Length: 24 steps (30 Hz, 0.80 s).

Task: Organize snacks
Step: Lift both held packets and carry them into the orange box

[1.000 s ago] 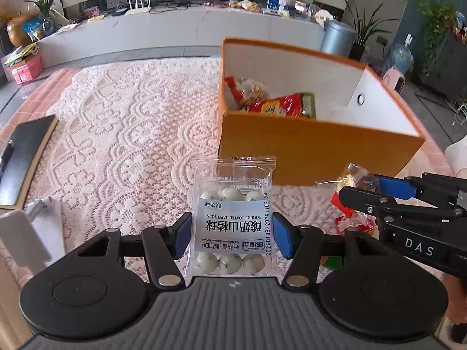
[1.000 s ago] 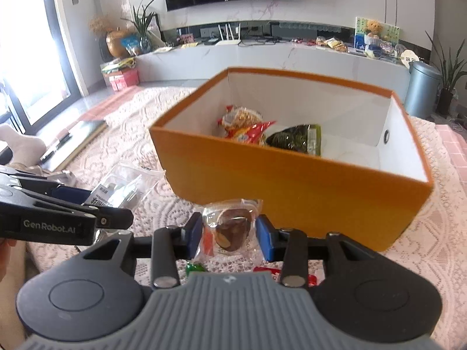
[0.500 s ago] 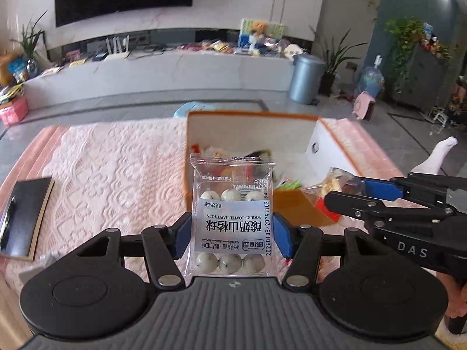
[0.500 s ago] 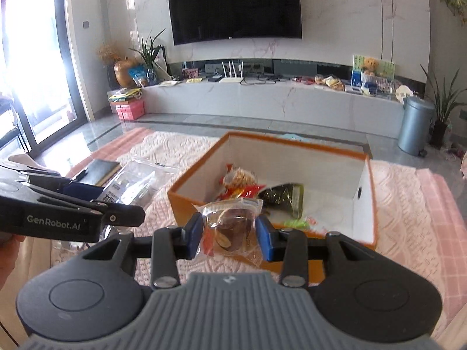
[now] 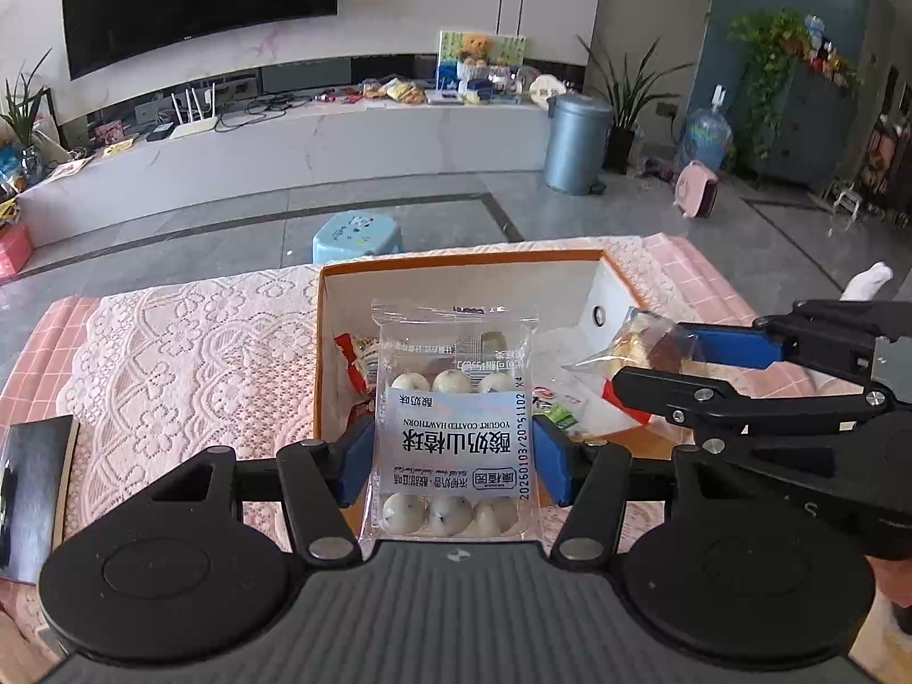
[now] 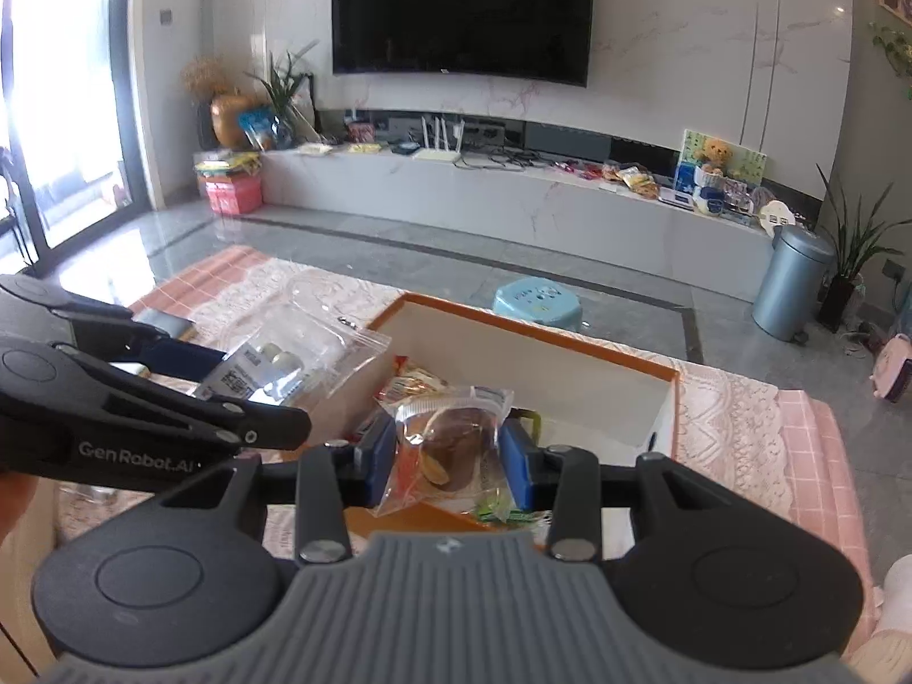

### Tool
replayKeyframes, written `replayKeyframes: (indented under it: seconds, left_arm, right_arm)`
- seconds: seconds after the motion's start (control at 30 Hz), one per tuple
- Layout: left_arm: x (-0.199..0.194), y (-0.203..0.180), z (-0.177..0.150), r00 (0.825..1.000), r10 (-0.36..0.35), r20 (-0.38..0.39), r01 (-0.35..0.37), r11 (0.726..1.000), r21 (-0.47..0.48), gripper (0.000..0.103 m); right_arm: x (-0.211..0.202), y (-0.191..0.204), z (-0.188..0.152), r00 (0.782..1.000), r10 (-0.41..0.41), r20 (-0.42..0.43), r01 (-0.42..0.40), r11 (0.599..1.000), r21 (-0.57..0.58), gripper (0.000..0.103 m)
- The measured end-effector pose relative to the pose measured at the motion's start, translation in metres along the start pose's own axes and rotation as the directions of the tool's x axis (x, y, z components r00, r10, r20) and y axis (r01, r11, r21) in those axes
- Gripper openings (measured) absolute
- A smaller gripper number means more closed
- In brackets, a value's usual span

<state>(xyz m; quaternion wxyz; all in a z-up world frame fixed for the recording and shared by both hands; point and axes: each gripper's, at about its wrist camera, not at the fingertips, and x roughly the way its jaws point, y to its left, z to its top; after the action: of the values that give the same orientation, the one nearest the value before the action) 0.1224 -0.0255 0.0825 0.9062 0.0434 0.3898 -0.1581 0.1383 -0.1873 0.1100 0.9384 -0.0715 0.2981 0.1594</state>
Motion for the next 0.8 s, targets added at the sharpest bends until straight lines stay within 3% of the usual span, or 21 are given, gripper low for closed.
replayKeyframes:
  seconds: [0.37,0.8]
  left_arm:
    - [0.062,0.010,0.010,0.993,0.027,-0.111,-0.024,0.999,0.026,0.066]
    - [0.114,-0.009,0.010,0.981,0.052,-0.187,-0.022,0.987,0.158,0.066]
  right_arm:
    - [0.076,-0.024,0.001,0.989,-0.039,-0.140,0.037,0.999,-0.010,0.038]
    - [0.150,-0.051,-0.006,0.951,0.007,-0.310,0.003,0.999,0.032,0.039]
